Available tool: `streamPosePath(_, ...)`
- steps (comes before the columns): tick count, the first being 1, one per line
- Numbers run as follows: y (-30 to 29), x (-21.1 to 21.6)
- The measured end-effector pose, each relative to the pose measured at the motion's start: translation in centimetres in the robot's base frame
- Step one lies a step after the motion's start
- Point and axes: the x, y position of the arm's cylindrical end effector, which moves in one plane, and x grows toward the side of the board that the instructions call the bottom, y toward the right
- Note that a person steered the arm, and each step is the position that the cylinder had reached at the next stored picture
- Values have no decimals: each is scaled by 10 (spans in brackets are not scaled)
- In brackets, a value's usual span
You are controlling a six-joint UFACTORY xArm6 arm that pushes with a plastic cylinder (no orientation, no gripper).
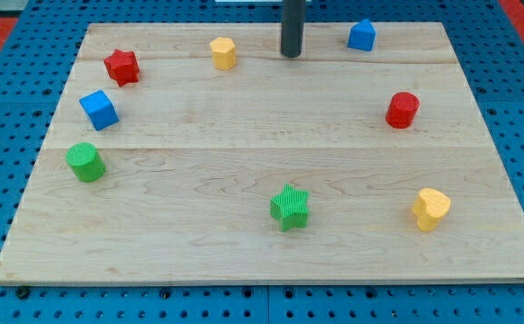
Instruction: Place the yellow hexagon vertically above the red star
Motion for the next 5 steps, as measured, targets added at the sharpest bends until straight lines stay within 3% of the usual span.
streamPosePath(1, -66, -1)
streamPosePath(2, -88, -38)
streamPosePath(4, -96, -57)
streamPosePath(5, -142, -67)
